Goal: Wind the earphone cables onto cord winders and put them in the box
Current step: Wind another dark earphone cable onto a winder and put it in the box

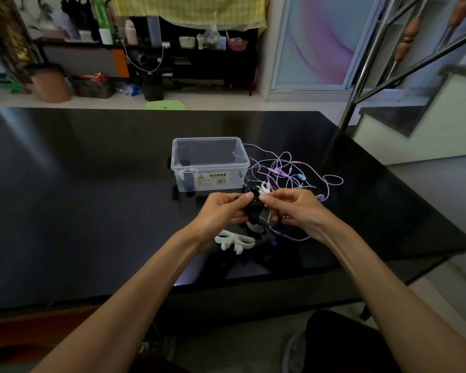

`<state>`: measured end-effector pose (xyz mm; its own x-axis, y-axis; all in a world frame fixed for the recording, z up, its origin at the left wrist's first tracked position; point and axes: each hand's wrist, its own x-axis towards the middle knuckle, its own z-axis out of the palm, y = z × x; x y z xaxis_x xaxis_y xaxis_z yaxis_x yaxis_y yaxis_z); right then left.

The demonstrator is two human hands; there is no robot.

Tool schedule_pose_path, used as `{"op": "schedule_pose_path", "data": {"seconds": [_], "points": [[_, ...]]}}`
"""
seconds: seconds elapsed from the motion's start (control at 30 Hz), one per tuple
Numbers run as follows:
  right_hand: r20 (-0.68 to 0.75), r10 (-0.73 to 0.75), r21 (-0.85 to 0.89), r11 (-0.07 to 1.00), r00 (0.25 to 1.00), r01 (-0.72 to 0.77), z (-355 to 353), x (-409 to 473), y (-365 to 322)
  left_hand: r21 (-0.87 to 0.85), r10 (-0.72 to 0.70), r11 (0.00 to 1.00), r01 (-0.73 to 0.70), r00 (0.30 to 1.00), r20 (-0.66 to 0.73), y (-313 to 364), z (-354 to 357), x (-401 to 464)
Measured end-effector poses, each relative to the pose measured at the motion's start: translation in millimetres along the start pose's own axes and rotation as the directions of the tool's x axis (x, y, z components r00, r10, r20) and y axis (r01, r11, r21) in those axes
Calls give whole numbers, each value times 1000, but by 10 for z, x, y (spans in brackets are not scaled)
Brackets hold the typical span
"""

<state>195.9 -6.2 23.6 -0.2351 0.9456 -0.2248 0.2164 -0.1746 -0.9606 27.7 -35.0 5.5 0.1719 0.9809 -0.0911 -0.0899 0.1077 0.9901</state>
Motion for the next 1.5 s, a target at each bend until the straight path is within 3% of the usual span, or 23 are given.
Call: {"op": "schedule_pose_path", "data": {"seconds": [0.27,0.43,0.6,0.73,0.8,0.87,0.93,1.03,1.13,1.33,1.5], "points": [[33,-26,10,1000,999,26,-70,-67,-107,-210,-220,946,246,965,141,211,-96,6],[111,48,74,996,993,-56,-80,-37,-104,-242,-215,937,252,962,166,196,-150,-5],[209,22,90,995,978,-42,-42,-8,-74,-306,-219,911,276,953,208,172,-206,4],[185,-13,172,985,983,-19,37,49,-57,-398,-174,893,210,977,125,175,-170,23],[98,-50,65,997,994,44,91,78,-52,-450,-171,876,175,984,49,174,-153,39],[14,-140,-187,972,990,140,134,102,-31,-458,-169,876,151,986,1,163,-137,47],[-59,-255,-431,879,965,205,142,113,-15,-442,-160,887,131,987,-28,139,-114,62],[-81,-321,-621,757,944,204,82,95,4,-429,-137,899,86,986,-90,105,-96,89],[-1,-340,-739,634,940,228,92,42,18,-328,-63,945,1,982,-177,66,-83,95],[103,-455,-925,284,885,253,213,-86,-69,-21,84,995,-95,949,-303,-7,31,89],[182,-409,-932,217,894,290,221,-160,-117,423,171,906,-22,932,-319,-74,-36,116]]}}
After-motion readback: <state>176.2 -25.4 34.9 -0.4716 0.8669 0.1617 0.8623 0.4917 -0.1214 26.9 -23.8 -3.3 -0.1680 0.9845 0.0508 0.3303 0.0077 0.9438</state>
